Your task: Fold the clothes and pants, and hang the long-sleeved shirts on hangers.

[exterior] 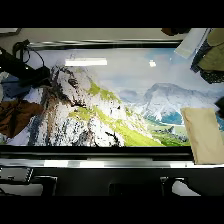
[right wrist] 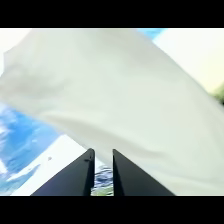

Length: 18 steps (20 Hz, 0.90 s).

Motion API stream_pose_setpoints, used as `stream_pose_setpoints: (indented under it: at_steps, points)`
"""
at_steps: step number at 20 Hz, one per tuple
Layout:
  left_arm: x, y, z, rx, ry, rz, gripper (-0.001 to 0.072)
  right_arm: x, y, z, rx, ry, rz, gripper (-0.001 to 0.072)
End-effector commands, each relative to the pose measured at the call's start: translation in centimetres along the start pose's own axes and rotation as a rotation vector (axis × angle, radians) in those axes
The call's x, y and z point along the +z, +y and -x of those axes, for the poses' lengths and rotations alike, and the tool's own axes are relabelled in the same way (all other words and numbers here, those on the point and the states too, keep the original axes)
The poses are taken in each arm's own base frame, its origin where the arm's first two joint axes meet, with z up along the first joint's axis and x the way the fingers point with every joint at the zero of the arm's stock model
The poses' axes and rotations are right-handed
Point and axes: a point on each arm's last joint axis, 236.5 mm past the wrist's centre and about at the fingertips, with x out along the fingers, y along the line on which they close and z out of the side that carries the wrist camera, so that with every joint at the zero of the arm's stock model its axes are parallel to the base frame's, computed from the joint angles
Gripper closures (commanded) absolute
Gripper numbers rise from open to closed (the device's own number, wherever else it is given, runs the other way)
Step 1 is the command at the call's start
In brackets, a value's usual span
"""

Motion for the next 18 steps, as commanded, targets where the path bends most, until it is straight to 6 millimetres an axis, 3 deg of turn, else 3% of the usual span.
stream_pose_setpoints:
  at_steps: [1,4,8,12,18]
  points:
    - [-0.4,2.6,2.1,0.120,-0.067,0.017,0.0692,-3.8,12.7,1.3,0.209,-0.010,0.293,0.0609]
    - [-1.3,2.6,4.0,0.129,-0.112,-0.006,0.0692,-7.7,19.5,2.2,0.278,-0.039,0.483,0.0684]
    - [-2.1,2.6,4.6,0.133,-0.097,-0.006,0.0691,-10.5,24.6,3.4,0.350,-0.100,0.614,0.0682]
    - [-2.3,2.6,4.5,0.134,-0.087,-0.006,0.0690,-12.3,26.0,3.9,0.382,-0.083,0.644,0.0683]
    - [-2.3,2.6,4.5,0.134,-0.086,-0.006,0.0691,-12.2,25.9,3.9,0.377,-0.086,0.646,0.0683]
